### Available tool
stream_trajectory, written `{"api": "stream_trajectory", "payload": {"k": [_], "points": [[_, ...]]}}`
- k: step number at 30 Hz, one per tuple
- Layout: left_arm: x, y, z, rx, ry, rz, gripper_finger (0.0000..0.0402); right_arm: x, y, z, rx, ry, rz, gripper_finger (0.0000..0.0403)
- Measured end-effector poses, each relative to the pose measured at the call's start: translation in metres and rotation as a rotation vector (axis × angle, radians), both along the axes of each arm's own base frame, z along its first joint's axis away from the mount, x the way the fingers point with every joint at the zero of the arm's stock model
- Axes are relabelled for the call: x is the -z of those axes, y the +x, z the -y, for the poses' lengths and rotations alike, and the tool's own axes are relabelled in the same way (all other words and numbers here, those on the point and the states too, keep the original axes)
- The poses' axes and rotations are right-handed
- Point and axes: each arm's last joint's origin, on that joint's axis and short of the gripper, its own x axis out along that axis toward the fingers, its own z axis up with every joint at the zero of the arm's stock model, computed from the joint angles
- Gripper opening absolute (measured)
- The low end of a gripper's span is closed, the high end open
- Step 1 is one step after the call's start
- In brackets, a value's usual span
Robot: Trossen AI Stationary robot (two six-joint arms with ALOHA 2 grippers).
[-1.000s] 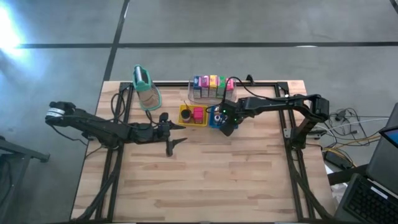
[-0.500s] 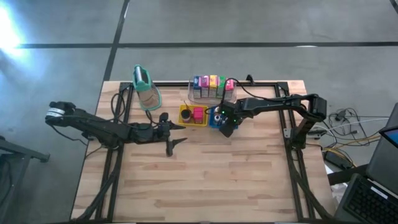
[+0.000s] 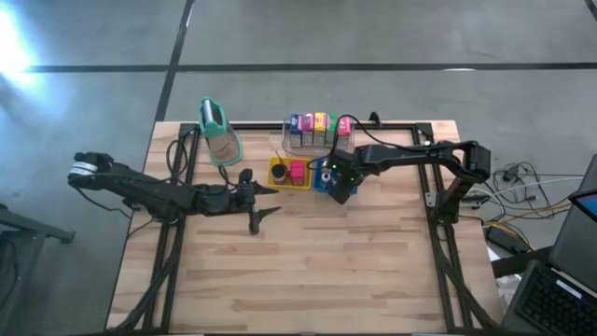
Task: Pick & Place Kitchen Items
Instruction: Return to Home Position
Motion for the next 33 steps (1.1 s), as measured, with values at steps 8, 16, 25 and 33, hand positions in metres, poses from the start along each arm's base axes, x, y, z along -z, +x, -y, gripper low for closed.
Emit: {"api": "stream_trajectory", "payload": {"k": [8, 16, 25, 33], "points": [[0.000, 0.000, 0.000, 0.000, 0.001, -0.002, 0.0237, -0.029, 0.004, -0.007, -0.049, -0.015, -0.020, 0.0109], [-0.006, -0.009, -0.001, 0.035, 0.025, 0.020, 0.0229, -0.097, -0.015, -0.051, -0.155, -0.228, 0.084, 0.0079], [0.014, -0.052, -0.005, 0.113, 0.007, 0.104, 0.0083, -0.135, -0.076, -0.108, -0.383, -0.325, 0.498, 0.0011], [0.027, -0.084, -0.009, 0.148, 0.001, 0.212, 0.0012, -0.107, -0.132, -0.107, -0.477, -0.371, 0.712, 0.0008]]}}
